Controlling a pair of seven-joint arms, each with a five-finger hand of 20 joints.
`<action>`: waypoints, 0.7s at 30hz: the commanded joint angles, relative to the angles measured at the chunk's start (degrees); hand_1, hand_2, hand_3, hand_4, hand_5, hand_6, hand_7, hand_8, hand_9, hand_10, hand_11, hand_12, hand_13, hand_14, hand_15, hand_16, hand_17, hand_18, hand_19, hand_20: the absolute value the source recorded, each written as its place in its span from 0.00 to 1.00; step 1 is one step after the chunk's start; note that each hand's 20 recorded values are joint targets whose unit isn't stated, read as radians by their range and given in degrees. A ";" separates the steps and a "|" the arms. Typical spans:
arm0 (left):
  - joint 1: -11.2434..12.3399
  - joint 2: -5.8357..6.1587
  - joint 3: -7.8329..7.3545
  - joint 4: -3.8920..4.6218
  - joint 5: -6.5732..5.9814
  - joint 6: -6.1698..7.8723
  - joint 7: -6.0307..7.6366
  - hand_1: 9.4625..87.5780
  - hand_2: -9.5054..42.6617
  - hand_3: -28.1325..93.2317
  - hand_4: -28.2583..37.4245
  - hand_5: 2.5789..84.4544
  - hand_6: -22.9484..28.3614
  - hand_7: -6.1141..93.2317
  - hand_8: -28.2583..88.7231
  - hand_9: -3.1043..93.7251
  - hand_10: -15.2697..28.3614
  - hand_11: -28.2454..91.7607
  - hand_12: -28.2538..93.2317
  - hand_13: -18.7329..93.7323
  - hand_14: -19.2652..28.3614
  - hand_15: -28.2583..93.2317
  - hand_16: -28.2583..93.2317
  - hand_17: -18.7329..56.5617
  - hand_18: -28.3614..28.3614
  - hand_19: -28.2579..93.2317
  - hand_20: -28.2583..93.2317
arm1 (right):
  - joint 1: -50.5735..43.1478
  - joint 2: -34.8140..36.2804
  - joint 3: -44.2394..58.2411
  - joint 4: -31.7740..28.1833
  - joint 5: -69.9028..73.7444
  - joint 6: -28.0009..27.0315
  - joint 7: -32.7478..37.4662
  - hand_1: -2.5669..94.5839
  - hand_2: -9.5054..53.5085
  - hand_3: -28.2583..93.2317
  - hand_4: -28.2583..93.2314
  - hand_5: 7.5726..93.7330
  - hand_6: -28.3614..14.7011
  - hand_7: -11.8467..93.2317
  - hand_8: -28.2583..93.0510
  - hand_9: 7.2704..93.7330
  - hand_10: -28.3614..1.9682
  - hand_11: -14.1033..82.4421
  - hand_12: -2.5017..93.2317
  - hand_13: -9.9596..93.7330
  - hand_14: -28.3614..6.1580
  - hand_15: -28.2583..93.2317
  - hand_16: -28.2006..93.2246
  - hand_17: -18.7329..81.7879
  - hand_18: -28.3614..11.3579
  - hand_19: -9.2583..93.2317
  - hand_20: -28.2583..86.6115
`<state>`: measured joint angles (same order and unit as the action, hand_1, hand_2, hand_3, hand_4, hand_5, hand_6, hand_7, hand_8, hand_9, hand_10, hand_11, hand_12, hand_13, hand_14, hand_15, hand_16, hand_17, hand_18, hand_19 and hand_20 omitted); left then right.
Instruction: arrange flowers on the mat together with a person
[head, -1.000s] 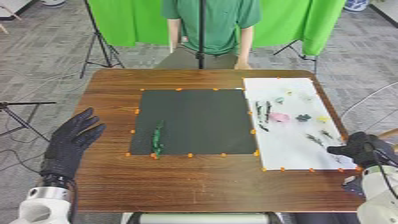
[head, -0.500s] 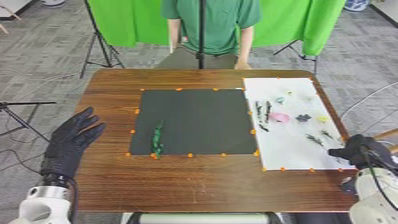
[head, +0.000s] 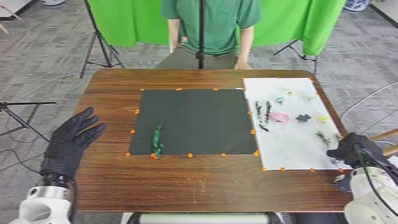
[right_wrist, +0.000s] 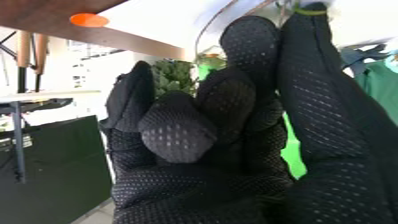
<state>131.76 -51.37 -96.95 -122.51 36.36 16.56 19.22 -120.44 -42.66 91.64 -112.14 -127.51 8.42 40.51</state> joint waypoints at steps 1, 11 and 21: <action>0.69 -0.53 0.20 0.11 0.20 0.04 -0.41 0.25 0.25 0.81 0.04 0.45 0.52 0.23 0.17 0.38 0.67 0.46 0.34 0.45 0.77 0.50 0.22 0.22 0.90 0.65 0.28 | -1.13 0.72 0.13 -0.22 0.73 5.41 -1.85 0.49 0.00 0.84 0.00 0.80 0.70 0.61 0.37 0.83 0.62 0.78 0.49 0.84 0.57 0.89 0.49 0.57 0.23 0.93 0.57; 1.07 -0.50 0.10 -0.06 0.06 0.24 -0.21 0.25 0.25 0.81 0.04 0.45 0.52 0.23 0.17 0.38 0.67 0.46 0.34 0.45 0.77 0.50 0.22 0.22 0.90 0.65 0.28 | -0.64 1.79 -0.55 -1.01 -2.43 13.45 -1.74 0.48 0.00 0.91 0.01 0.81 0.64 0.65 0.36 0.85 0.60 0.82 0.50 0.85 0.54 0.92 0.50 0.58 0.20 0.96 0.60; 1.10 -0.53 0.17 -0.02 0.17 0.27 -0.17 0.25 0.25 0.81 0.04 0.45 0.52 0.23 0.17 0.38 0.67 0.46 0.34 0.45 0.77 0.50 0.22 0.22 0.90 0.65 0.28 | 0.89 1.23 -1.01 -1.83 -8.49 2.96 8.69 0.30 0.00 0.88 0.00 0.82 0.68 0.63 0.13 0.83 0.59 0.80 0.51 0.83 0.53 0.91 0.51 0.57 0.18 0.95 0.60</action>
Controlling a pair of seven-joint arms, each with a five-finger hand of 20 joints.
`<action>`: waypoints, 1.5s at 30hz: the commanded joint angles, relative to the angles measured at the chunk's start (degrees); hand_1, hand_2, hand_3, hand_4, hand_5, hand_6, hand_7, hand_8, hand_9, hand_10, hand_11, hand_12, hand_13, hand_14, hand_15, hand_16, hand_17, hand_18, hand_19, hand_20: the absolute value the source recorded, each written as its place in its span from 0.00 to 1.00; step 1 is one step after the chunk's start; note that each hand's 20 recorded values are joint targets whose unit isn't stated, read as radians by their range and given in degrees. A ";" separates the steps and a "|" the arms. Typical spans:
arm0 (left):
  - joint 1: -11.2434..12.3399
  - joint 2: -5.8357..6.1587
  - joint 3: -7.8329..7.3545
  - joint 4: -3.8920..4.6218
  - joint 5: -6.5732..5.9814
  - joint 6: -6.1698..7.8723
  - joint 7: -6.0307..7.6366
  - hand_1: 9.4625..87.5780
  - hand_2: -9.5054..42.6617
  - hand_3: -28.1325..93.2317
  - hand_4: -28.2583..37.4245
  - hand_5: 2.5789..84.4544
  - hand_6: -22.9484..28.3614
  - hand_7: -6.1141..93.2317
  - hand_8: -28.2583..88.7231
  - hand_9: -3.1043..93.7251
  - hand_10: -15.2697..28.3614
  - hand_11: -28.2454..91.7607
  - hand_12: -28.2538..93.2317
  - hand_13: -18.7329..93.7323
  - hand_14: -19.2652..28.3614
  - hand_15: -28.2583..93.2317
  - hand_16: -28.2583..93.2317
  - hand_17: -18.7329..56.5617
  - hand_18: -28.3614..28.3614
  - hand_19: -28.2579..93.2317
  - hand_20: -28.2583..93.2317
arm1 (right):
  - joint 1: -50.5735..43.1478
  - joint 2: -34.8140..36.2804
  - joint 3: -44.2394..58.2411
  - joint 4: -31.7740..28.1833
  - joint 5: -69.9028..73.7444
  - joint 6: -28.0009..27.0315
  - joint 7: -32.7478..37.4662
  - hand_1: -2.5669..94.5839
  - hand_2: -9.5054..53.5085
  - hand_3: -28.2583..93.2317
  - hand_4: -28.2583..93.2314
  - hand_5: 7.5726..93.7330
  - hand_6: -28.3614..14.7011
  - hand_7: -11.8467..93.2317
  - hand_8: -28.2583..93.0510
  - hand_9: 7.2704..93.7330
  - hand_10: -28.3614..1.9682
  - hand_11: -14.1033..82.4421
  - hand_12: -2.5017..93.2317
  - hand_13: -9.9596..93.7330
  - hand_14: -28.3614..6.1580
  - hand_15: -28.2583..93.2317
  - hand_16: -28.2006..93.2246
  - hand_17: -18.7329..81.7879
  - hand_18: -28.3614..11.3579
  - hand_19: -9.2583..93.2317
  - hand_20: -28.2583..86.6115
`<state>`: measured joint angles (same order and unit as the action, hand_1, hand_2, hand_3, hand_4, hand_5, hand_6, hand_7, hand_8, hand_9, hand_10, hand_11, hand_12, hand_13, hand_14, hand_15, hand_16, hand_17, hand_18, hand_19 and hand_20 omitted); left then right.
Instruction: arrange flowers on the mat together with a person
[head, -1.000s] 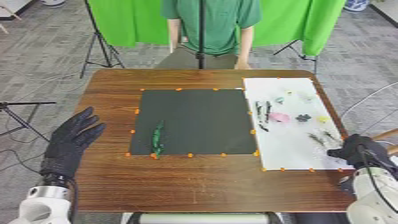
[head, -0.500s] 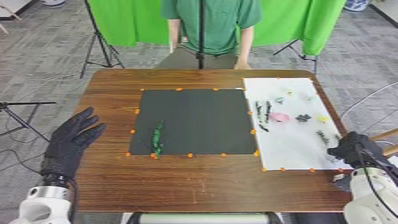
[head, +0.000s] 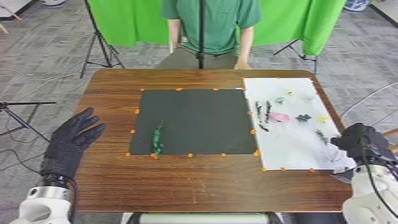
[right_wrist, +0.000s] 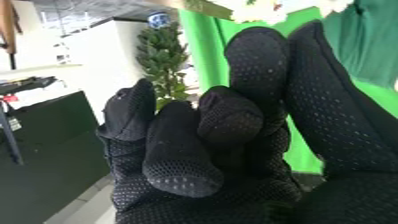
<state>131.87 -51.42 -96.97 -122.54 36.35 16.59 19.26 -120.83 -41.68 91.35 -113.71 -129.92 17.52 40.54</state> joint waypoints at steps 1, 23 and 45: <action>1.00 -0.52 0.09 0.01 0.17 0.22 -0.28 0.25 0.25 0.81 0.04 0.45 0.52 0.23 0.17 0.38 0.67 0.46 0.34 0.45 0.77 0.50 0.22 0.22 0.90 0.65 0.28 | 1.51 0.31 -1.02 -0.32 -5.91 -6.16 9.35 0.28 0.00 0.87 0.00 0.81 0.67 0.61 0.13 0.82 0.58 0.79 0.51 0.82 0.53 0.91 0.51 0.55 0.19 0.94 0.60; 0.80 -0.66 0.13 0.12 0.30 0.10 -0.57 0.25 0.25 0.81 0.04 0.45 0.52 0.23 0.17 0.38 0.67 0.47 0.35 0.45 0.77 0.51 0.22 0.22 0.90 0.65 0.28 | 4.14 -0.75 -3.88 1.99 -3.96 -13.81 12.12 0.25 0.00 0.81 0.00 0.71 0.59 0.54 0.15 0.70 0.47 0.77 0.52 0.75 0.47 0.89 0.50 0.49 0.16 0.88 0.60; 0.99 -0.76 0.05 0.09 0.30 0.14 -0.56 0.25 0.25 0.81 0.04 0.45 0.52 0.23 0.17 0.38 0.67 0.47 0.35 0.45 0.77 0.51 0.22 0.22 0.90 0.65 0.28 | 4.46 -2.04 -4.96 4.85 2.99 -13.31 3.44 0.51 0.00 0.89 0.02 0.81 0.65 0.44 0.31 0.81 0.63 0.73 0.61 0.82 0.58 0.89 0.51 0.56 0.21 0.91 0.60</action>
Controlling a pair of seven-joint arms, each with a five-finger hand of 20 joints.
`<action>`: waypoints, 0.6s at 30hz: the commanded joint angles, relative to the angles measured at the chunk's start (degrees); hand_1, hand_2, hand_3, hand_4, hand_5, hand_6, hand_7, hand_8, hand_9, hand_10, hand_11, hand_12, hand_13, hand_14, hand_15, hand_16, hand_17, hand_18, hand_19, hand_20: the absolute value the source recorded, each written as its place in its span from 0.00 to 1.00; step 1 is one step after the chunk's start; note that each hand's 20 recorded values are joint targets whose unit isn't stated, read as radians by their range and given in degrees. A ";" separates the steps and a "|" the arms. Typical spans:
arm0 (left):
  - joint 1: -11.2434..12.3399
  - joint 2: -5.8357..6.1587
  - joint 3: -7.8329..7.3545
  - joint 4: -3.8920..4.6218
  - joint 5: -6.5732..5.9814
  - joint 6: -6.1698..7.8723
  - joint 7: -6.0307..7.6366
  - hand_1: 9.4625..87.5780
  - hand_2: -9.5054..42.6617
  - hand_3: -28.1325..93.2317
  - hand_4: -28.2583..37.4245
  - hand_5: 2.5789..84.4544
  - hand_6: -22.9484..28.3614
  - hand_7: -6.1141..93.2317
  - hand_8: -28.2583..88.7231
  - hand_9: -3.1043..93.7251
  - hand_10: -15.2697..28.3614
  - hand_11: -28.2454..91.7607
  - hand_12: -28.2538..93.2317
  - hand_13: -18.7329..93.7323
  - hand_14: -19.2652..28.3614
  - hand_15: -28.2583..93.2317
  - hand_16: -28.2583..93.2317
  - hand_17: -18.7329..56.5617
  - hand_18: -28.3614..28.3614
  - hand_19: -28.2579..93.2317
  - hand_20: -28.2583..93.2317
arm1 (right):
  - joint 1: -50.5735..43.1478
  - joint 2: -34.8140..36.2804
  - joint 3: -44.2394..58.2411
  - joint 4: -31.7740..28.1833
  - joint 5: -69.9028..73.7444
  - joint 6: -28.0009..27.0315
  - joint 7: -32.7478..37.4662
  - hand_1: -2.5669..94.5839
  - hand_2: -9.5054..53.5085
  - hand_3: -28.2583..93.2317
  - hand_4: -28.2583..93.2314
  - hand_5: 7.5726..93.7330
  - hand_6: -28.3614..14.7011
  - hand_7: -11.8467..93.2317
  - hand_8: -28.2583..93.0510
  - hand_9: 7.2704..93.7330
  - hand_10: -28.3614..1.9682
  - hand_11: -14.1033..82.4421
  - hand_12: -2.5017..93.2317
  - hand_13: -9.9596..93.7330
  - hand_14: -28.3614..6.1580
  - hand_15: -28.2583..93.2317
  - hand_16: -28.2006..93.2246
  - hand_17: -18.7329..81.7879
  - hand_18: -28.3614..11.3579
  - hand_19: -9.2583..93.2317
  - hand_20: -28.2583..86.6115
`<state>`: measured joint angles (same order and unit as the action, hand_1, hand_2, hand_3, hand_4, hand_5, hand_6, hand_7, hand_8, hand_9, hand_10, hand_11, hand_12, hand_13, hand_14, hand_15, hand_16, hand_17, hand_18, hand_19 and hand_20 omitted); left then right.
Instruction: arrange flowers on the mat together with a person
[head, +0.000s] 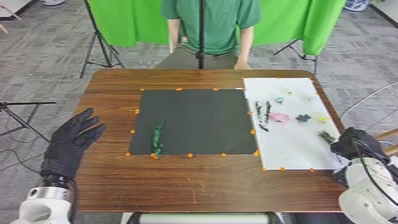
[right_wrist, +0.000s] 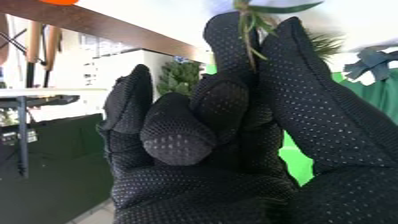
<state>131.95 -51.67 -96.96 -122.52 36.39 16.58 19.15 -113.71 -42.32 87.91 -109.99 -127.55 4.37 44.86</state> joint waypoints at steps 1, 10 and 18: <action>0.87 -0.55 0.03 0.09 0.25 0.12 -0.51 0.25 0.25 0.81 0.04 0.45 0.52 0.23 0.17 0.38 0.67 0.47 0.35 0.45 0.77 0.51 0.22 0.22 0.90 0.65 0.28 | -2.82 -1.36 -1.36 0.95 0.85 0.54 -1.13 0.51 0.00 0.89 0.03 0.82 0.65 0.45 0.31 0.82 0.63 0.74 0.61 0.82 0.59 0.89 0.51 0.56 0.21 0.92 0.60; 1.03 -0.48 0.04 0.02 0.11 0.31 -0.30 0.25 0.25 0.81 0.04 0.45 0.52 0.23 0.17 0.38 0.67 0.47 0.35 0.45 0.77 0.51 0.22 0.22 0.90 0.65 0.28 | -2.43 -0.18 -0.17 -3.93 0.25 6.65 -3.16 0.47 0.00 0.89 0.05 0.87 0.67 0.54 0.35 0.88 0.65 0.83 0.52 0.88 0.58 0.93 0.51 0.60 0.18 0.98 0.61; 1.42 -0.32 -0.20 -0.19 0.06 0.60 -0.25 0.25 0.25 0.81 0.04 0.45 0.52 0.23 0.17 0.38 0.67 0.47 0.35 0.45 0.77 0.51 0.22 0.22 0.90 0.65 0.28 | 1.79 1.33 -1.41 -9.52 0.00 13.59 -5.29 0.42 0.01 0.93 0.05 0.93 0.70 0.55 0.35 0.94 0.66 0.86 0.51 0.92 0.58 0.96 0.51 0.64 0.16 1.00 0.63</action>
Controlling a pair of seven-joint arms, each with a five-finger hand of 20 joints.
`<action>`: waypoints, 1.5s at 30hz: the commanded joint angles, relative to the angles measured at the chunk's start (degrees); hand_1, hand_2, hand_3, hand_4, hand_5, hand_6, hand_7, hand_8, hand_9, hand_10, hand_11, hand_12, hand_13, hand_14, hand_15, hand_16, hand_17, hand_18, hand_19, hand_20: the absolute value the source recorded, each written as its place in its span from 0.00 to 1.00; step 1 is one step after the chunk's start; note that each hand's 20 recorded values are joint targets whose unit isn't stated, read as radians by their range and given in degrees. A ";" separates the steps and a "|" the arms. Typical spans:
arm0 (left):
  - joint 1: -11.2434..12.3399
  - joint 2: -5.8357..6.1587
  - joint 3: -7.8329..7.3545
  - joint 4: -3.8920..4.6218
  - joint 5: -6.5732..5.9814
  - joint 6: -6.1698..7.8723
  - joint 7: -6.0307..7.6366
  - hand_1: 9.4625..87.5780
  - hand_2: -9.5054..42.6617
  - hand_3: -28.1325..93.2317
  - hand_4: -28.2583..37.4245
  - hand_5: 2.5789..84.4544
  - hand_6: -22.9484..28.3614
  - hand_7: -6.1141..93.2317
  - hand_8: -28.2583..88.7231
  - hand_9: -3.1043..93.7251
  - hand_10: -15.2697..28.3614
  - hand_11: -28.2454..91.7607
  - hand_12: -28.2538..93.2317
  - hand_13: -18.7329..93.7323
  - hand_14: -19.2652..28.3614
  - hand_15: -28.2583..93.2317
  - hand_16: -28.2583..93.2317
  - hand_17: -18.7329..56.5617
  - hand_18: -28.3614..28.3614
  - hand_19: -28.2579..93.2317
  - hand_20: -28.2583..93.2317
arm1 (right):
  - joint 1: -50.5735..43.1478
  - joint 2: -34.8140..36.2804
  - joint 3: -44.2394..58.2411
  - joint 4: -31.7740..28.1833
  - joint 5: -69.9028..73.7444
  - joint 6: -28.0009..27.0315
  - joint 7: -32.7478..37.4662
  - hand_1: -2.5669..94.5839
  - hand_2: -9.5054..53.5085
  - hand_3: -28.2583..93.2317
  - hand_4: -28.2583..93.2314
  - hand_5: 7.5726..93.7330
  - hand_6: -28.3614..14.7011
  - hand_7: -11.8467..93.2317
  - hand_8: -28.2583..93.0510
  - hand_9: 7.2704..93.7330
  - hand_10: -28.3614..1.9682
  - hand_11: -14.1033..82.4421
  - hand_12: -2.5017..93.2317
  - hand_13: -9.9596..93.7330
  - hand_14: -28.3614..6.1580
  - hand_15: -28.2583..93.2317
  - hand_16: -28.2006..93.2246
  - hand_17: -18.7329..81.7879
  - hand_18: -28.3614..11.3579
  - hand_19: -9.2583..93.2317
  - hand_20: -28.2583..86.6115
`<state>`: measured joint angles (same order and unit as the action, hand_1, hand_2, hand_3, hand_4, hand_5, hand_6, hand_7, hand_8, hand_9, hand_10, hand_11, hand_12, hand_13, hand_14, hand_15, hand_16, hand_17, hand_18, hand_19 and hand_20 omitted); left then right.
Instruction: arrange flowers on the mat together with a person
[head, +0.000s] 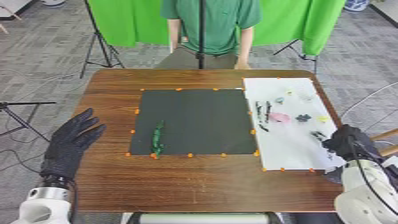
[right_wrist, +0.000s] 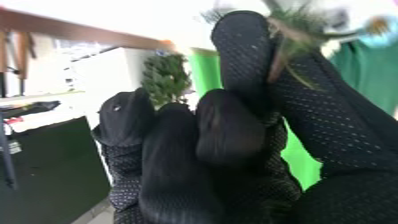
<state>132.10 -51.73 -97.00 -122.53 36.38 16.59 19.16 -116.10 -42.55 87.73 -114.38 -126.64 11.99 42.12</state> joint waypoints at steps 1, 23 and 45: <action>1.51 -0.19 -0.29 -0.26 0.02 0.64 -0.18 0.25 0.25 0.81 0.04 0.45 0.52 0.23 0.17 0.38 0.67 0.47 0.35 0.45 0.77 0.51 0.22 0.22 0.90 0.65 0.28 | 5.59 1.68 -2.14 -5.49 -0.57 6.46 -3.47 0.41 0.02 0.93 0.06 0.94 0.70 0.55 0.33 0.94 0.66 0.86 0.50 0.93 0.59 0.96 0.50 0.64 0.16 1.00 0.64; 1.99 -0.26 -0.13 -0.79 0.42 1.16 -1.62 0.25 0.25 0.81 0.04 0.45 0.52 0.23 0.17 0.39 0.67 0.47 0.35 0.45 0.77 0.51 0.22 0.22 0.90 0.65 0.28 | 52.11 -8.43 -53.67 7.43 -2.87 -7.25 -12.83 0.39 0.06 0.94 0.10 0.96 0.69 0.62 0.17 0.97 0.67 0.89 0.49 0.94 0.59 0.97 0.50 0.66 0.15 1.00 0.65; 0.88 -0.14 0.38 -0.15 1.06 0.00 -3.16 0.25 0.25 0.81 0.04 0.46 0.52 0.23 0.17 0.39 0.67 0.47 0.35 0.46 0.78 0.51 0.22 0.22 0.90 0.65 0.28 | 56.14 -19.29 -61.22 15.62 -1.36 -21.72 -2.25 0.36 0.11 0.93 0.09 1.00 0.72 0.58 0.17 1.00 0.69 0.86 0.46 0.98 0.61 0.95 0.49 0.71 0.13 1.00 0.65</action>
<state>133.26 -51.69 -97.31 -123.28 36.93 17.19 17.06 -60.49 -57.48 25.87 -99.77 -131.21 -5.50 37.73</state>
